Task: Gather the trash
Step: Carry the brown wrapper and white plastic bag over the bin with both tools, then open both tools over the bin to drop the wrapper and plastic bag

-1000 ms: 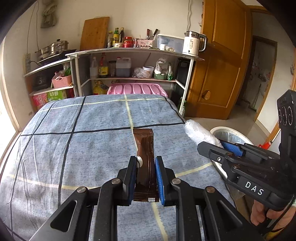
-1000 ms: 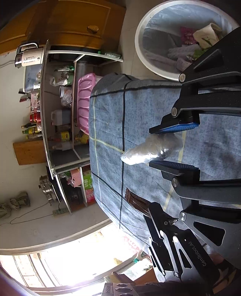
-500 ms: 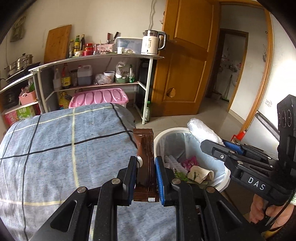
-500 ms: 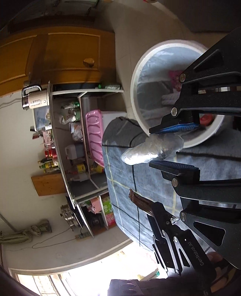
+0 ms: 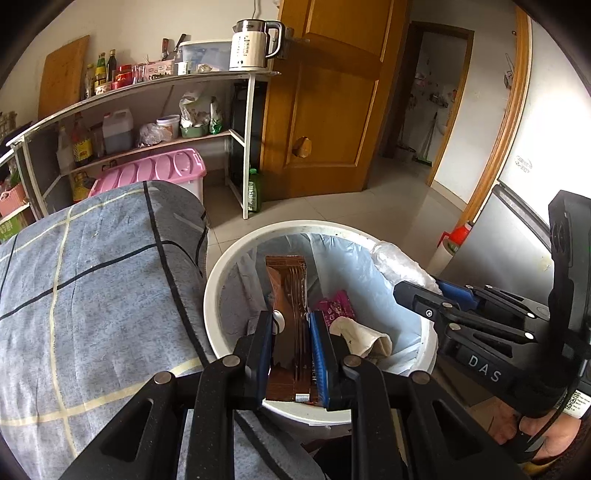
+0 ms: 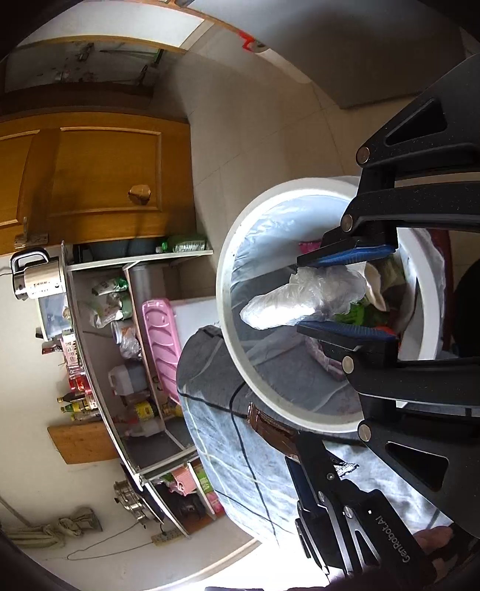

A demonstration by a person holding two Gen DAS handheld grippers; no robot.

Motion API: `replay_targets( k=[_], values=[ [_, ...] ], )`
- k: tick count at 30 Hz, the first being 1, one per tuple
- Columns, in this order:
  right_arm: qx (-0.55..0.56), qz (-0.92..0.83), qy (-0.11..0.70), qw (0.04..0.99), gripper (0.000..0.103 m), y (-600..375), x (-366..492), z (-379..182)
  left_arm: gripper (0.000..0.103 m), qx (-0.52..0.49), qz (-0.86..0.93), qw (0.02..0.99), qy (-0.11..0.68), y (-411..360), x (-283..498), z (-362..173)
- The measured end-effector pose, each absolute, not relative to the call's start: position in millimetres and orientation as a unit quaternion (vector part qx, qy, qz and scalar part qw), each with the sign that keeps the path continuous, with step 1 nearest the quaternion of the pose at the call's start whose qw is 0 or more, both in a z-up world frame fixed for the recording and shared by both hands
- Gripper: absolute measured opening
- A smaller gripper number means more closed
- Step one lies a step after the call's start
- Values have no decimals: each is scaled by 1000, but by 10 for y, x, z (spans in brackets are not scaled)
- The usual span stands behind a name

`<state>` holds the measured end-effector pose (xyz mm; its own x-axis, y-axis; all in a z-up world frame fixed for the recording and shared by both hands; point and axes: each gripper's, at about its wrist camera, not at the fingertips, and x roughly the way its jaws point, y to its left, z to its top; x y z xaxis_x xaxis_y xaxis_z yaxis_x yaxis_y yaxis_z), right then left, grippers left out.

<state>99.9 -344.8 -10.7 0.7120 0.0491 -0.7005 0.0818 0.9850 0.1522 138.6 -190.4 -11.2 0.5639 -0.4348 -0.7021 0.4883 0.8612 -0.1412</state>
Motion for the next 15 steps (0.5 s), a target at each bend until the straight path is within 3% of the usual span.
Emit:
replay_targets(
  k=[9, 13, 15],
  values=[
    [79, -25, 413, 907, 31, -3608, 1060, -327, 24, 49, -258, 875, 407, -2073, 1453, -281],
    [73, -41, 412, 907, 42, -3641, 1048, -347, 45, 47, -251, 879, 404, -2035, 1463, -266],
    [80, -40, 411, 907, 47, -3670, 1040, -342, 45, 47, -247, 881, 401, -2013, 1445, -242]
  ],
)
